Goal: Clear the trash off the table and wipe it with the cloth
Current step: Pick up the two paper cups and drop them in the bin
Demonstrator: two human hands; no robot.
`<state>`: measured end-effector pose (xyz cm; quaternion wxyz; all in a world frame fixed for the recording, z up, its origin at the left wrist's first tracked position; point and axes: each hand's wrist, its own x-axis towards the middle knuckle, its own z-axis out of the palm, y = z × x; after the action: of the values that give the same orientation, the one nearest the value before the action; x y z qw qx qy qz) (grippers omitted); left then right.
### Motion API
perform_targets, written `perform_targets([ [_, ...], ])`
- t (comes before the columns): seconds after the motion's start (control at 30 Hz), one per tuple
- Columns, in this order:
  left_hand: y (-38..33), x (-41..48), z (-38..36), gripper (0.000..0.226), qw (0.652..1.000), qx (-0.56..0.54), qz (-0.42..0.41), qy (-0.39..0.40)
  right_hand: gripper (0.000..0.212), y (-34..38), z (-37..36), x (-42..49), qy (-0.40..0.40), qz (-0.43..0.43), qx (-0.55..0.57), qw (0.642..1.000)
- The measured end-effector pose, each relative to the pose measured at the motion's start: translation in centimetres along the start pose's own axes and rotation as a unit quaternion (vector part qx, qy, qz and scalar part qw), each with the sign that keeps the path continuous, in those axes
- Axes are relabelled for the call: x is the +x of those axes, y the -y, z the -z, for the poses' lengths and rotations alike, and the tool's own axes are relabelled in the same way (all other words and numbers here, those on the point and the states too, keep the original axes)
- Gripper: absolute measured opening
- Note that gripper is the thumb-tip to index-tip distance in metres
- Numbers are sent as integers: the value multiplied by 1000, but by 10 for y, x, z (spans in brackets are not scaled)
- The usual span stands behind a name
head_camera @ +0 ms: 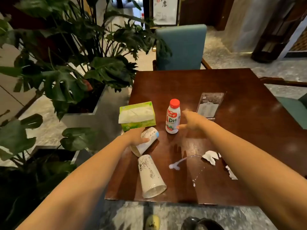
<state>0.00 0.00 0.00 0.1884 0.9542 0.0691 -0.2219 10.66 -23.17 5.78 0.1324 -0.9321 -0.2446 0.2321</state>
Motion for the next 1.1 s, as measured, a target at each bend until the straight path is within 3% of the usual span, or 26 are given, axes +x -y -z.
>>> perform_targets([
  [0.27, 12, 22, -31, 83, 997, 29, 66, -6, 84, -6, -57, 8, 80, -49, -8, 996],
  [0.7, 25, 37, -22, 73, 998, 52, 26, 12, 78, 64, -142, -18, 174, 13, 3, 985],
  [0.87, 27, 39, -21, 73, 999, 39, 15, 13, 89, 87, -164, -27, 186, -14, 17, 982],
  [1.1, 29, 35, -15, 75, 999, 4, 17, 33, 77, 81, -152, -28, 156, -39, 91, 983],
])
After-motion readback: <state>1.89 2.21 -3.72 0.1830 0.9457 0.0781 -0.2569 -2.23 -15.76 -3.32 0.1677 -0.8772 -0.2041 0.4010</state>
